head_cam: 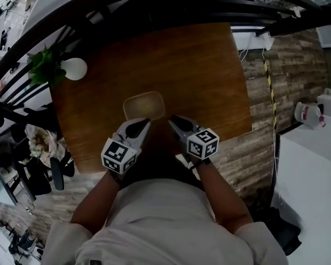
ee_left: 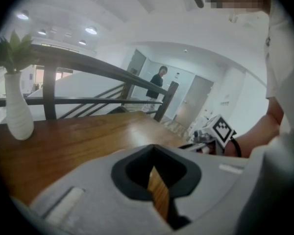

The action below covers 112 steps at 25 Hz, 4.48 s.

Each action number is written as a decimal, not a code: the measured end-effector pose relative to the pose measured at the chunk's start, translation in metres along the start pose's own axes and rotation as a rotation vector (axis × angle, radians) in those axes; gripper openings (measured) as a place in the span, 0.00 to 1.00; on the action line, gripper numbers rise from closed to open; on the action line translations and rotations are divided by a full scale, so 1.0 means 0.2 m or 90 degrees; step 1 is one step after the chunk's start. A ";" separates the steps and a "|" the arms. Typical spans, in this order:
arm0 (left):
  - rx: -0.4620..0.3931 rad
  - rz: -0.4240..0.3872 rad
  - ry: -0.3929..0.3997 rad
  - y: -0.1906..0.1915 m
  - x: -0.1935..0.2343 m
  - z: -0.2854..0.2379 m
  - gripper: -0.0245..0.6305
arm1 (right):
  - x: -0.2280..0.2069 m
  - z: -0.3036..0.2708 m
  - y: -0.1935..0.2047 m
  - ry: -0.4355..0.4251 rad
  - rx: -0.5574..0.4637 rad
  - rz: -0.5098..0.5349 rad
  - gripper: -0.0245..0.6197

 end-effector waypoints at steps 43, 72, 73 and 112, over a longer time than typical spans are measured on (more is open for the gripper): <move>0.049 0.030 0.009 0.13 0.15 -0.12 0.04 | -0.25 -0.27 0.20 -0.019 0.049 -0.089 0.07; -0.029 0.004 -0.026 0.13 -0.37 0.31 0.04 | 0.39 0.09 0.11 -0.147 0.009 0.072 0.05; -0.036 0.002 -0.030 0.12 -0.39 0.34 0.04 | 0.42 0.11 0.10 -0.149 0.007 0.079 0.05; -0.186 -0.093 -0.048 -0.06 -0.89 1.03 0.04 | 1.21 0.80 0.14 -0.112 -0.143 0.253 0.05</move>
Point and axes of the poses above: the fingertips, and each gripper's own axes: z backward along the fingers, x to its left, y out of its underside, the point moved 8 cm from there along z, backward along the fingers, and after that the axes turned 3 degrees about -y, right-handed, at the moved point
